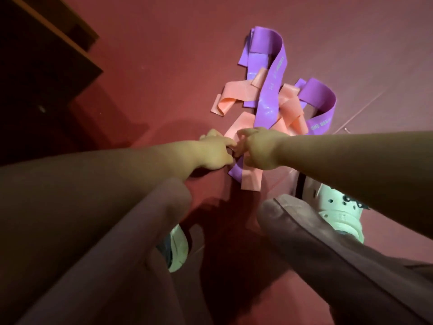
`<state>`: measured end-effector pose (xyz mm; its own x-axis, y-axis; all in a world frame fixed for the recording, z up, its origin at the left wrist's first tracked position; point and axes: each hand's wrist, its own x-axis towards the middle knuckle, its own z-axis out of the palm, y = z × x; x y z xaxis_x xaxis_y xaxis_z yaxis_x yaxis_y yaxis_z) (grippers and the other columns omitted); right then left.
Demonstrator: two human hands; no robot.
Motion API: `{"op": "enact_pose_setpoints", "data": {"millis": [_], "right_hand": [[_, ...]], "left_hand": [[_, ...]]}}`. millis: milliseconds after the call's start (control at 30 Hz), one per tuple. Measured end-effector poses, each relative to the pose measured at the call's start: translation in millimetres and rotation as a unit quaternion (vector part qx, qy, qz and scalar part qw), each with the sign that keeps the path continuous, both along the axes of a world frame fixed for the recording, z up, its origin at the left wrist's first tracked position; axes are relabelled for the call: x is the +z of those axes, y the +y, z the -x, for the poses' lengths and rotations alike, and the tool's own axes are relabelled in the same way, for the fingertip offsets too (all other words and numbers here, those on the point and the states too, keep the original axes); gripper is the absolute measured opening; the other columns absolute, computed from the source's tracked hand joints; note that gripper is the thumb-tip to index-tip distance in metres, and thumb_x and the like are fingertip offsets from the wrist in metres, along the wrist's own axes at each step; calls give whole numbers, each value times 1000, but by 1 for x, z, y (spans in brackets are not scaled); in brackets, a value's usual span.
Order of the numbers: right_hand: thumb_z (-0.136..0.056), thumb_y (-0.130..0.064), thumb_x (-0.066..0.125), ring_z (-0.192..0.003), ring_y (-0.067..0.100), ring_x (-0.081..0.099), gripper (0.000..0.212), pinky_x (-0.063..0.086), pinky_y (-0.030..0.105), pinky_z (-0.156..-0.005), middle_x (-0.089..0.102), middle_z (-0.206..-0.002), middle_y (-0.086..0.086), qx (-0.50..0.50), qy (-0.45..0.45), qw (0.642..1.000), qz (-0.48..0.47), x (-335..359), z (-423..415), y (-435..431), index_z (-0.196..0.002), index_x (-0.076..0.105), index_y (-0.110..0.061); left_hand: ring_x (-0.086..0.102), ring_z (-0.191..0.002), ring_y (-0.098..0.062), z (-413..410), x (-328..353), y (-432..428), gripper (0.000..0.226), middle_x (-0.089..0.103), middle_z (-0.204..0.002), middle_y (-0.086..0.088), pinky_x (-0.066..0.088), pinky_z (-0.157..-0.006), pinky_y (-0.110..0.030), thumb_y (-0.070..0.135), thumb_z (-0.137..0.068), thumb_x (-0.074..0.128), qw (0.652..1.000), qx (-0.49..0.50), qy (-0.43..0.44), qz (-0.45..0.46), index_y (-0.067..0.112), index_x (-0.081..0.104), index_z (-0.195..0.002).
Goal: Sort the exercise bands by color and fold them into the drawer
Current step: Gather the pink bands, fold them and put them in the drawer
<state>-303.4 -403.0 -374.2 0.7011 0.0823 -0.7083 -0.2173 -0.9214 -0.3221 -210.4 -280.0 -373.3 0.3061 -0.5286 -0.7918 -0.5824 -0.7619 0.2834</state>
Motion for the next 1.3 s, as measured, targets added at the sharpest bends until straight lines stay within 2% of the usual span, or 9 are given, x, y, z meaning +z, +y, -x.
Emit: {"op": "enact_pose_setpoints", "data": {"millis": [67,233,433,567,667,867,1000,1167,1300], "right_hand": [[-89,-32,50,-141,27,30,48,36,39,-110,34,-148,7,10,0,1000,13,0,2,3,-135,52,-41],[-92,-31,49,-147,26,16,56,31,41,-113,10,-161,1,11,17,998,51,1,8,5,-146,37,-39],[-91,-23,50,-148,25,13,65,32,42,-111,2,-163,-4,48,32,994,89,-2,13,8,-152,28,-31],[-91,-10,48,-150,20,7,78,32,45,-112,-5,-163,-11,87,71,987,115,-1,13,0,-156,8,-26],[-91,-12,47,-150,19,8,78,31,45,-113,-2,-163,-13,78,75,989,101,-3,13,-4,-156,5,-26],[-89,-20,50,-136,27,28,63,37,43,-105,21,-154,-4,-1,10,998,61,-7,18,1,-148,32,-31],[-90,-29,49,-129,28,33,49,34,42,-99,30,-149,-2,-37,-25,998,42,-1,19,2,-139,46,-33],[-93,-26,45,-124,28,36,41,35,41,-98,34,-146,-4,-31,-45,998,32,2,19,-1,-130,55,-41],[-94,-23,43,-125,28,38,43,32,41,-98,38,-147,-7,-52,-74,996,-3,2,23,-10,-134,54,-35]], "left_hand": [[38,-125,-34,3,-1,0,47,30,-139,-8,31,-111,-31,32,-89,57,1000,-31,-3,-6,39,51,-135],[23,-136,-39,3,0,-1,63,8,-156,-9,27,-112,-41,37,-93,52,988,-142,-25,-59,33,27,-151],[26,-137,-35,3,1,2,56,13,-156,-8,35,-108,-48,36,-92,51,979,-193,-66,-28,26,36,-146],[25,-138,-31,-1,-2,14,52,11,-159,0,31,-112,-45,28,-94,48,984,-172,-54,10,34,41,-145],[26,-138,-28,-3,-1,18,46,12,-159,3,32,-110,-43,26,-93,47,981,-184,-61,18,39,48,-137],[28,-134,-28,0,-5,22,52,15,-157,0,35,-104,-44,30,-92,48,973,-211,-92,27,34,41,-143],[31,-132,-28,-6,-9,25,64,16,-157,-1,38,-102,-43,30,-91,47,959,-253,-120,43,36,24,-151],[39,-125,-27,-9,-8,19,58,30,-151,1,39,-95,-40,25,-93,43,949,-269,-145,75,30,30,-150],[45,-121,-26,-11,-6,17,50,43,-145,5,40,-96,-39,22,-94,42,954,-233,-142,126,28,43,-144]]}}
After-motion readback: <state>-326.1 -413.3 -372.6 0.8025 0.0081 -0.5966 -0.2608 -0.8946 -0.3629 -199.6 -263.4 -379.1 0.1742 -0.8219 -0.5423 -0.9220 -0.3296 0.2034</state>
